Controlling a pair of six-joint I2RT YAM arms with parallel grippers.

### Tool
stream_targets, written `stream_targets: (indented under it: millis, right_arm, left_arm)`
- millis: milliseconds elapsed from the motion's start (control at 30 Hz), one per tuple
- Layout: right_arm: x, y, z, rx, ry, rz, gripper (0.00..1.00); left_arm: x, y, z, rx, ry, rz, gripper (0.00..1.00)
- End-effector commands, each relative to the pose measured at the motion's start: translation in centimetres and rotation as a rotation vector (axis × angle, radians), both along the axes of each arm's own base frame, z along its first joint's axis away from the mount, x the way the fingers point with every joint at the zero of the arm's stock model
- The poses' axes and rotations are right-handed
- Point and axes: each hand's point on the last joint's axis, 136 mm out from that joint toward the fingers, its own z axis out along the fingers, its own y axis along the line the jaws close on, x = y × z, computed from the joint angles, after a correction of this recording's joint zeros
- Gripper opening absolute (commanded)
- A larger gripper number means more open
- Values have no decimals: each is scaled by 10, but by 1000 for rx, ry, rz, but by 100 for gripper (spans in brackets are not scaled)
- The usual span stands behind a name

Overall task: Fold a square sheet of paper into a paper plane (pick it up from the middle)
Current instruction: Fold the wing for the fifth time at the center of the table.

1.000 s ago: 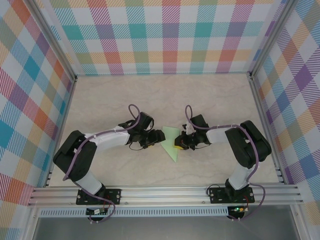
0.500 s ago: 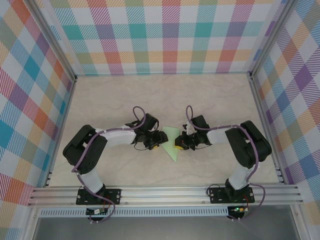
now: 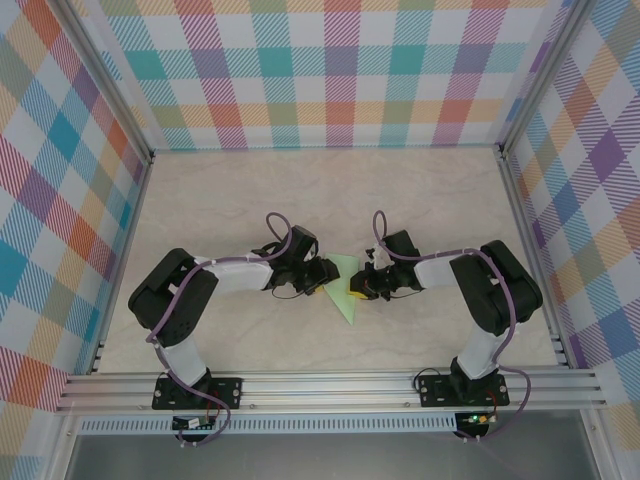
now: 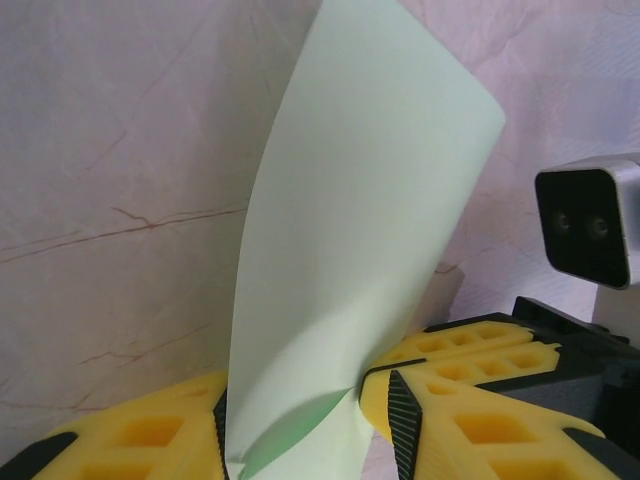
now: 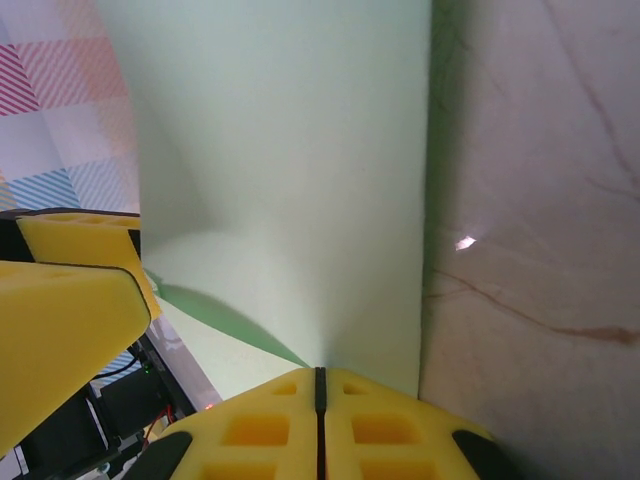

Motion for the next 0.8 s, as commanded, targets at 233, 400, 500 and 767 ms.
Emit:
stream_targets:
  millis: [233,400,500,767]
  right_arm:
    - [-5,-14,-28,-84,48,-36,7]
    - [2,-9,-7,-42,-11,-26,8]
    - [6,-11,10,-49,-87,-28,11]
    - [1,-34,40,-214,-281,-49,29]
  left_arm:
    - [1,-7,2,-28,-25,-13,32]
    - [1,-4,1,-15,-36,-18,11]
    - [1,-5,2,-23,-35,-9,4]
    - [1,-3,9,-26,-49,15,1]
